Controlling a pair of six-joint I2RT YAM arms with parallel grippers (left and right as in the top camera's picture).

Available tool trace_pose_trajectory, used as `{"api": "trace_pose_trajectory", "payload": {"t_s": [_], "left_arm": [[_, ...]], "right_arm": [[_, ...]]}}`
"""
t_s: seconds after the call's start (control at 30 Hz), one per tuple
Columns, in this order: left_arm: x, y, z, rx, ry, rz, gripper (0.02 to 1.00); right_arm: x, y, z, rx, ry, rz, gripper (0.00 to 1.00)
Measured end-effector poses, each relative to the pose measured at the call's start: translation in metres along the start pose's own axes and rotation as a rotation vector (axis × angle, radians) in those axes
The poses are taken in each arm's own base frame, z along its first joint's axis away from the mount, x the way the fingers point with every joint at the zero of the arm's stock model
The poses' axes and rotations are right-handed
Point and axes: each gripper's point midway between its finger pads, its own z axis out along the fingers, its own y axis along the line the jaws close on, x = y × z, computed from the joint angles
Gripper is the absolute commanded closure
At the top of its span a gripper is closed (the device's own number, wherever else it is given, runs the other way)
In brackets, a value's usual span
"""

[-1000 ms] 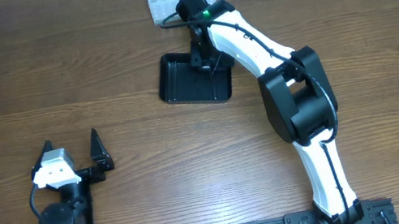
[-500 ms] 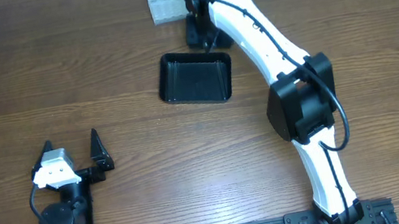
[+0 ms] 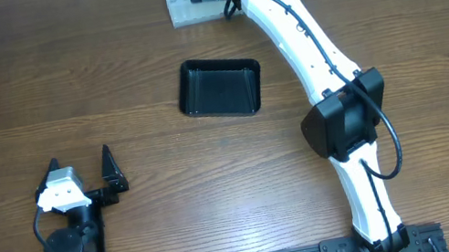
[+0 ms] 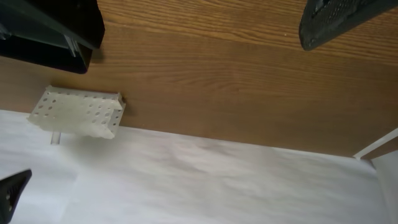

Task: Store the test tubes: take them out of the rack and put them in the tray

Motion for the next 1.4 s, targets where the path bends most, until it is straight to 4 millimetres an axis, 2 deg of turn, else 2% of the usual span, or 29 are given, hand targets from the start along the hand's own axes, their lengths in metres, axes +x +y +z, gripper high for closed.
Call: {"api": "trace_pose_trajectory", "payload": {"t_s": [0.13, 0.2, 0.37, 0.47, 0.6, 0.93, 1.17, 1.4], "left_arm": [[0.000, 0.000, 0.000, 0.000, 0.000, 0.000, 0.020], [0.000, 0.000, 0.000, 0.000, 0.000, 0.000, 0.020], [0.000, 0.000, 0.000, 0.000, 0.000, 0.000, 0.020], [0.000, 0.000, 0.000, 0.000, 0.000, 0.000, 0.020], [0.000, 0.000, 0.000, 0.000, 0.000, 0.000, 0.023], [0.000, 0.000, 0.000, 0.000, 0.000, 0.000, 0.020], [0.000, 0.000, 0.000, 0.000, 0.000, 0.000, 0.020], [0.000, 0.000, 0.000, 0.000, 0.000, 0.000, 0.023]], "right_arm": [[-0.024, -0.011, 0.005, 0.025, -0.086, -0.010, 0.009], [-0.028, -0.015, 0.012, 0.037, -0.104, -0.019, 0.023], [-0.023, -0.017, 0.048, 0.062, -0.103, -0.072, 0.031], [-0.014, -0.009, 0.071, 0.063, -0.097, -0.132, 0.058], [-0.010, 0.004, 0.090, 0.052, -0.117, -0.199, 0.102], [-0.021, 0.016, 0.096, 0.037, -0.184, -0.243, 0.165], [-0.013, 0.017, 0.114, 0.049, -0.183, -0.276, 0.189], [-0.016, 0.017, 0.118, 0.057, -0.201, -0.280, 0.235]]}}
